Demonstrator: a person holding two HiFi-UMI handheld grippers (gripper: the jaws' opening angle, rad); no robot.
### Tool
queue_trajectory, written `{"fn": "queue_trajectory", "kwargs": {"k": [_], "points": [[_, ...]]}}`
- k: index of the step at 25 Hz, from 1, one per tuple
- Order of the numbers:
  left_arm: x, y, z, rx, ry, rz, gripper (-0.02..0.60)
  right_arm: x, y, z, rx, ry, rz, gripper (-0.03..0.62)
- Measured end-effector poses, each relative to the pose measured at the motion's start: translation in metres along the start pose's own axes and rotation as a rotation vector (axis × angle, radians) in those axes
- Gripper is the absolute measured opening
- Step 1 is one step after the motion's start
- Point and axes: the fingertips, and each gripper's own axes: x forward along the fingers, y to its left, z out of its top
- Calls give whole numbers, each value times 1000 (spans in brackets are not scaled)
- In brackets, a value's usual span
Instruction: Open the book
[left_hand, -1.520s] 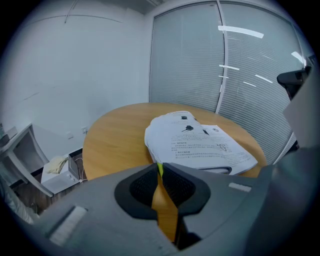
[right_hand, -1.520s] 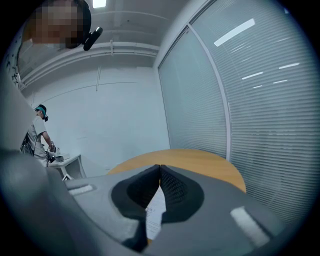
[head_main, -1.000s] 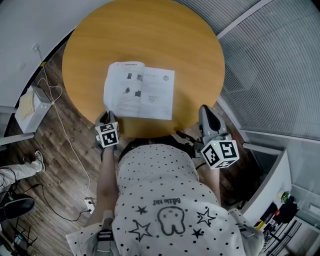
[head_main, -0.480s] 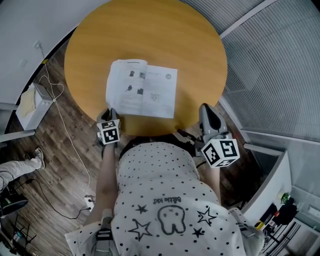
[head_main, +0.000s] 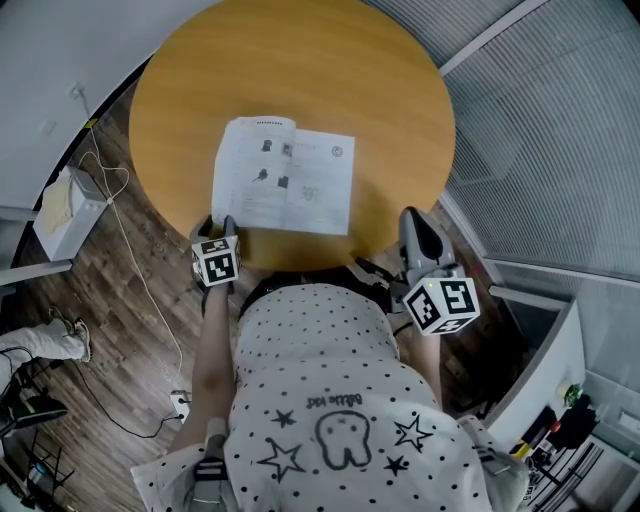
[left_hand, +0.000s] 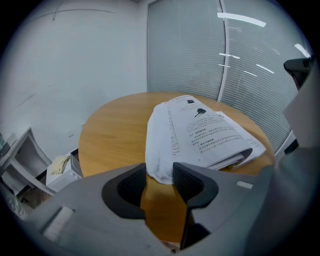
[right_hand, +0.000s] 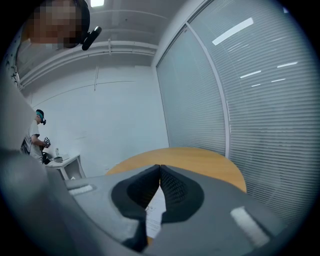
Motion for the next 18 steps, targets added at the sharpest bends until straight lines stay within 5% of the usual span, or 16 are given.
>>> {"fn": "queue_trajectory", "kwargs": {"k": [6, 18], "points": [[-5, 7, -1, -30, -18, 13, 247, 1, -1, 0, 1, -1, 4, 5], [-17, 6, 2, -47, -42, 12, 216, 2, 0, 2, -3, -3, 23, 5]]}}
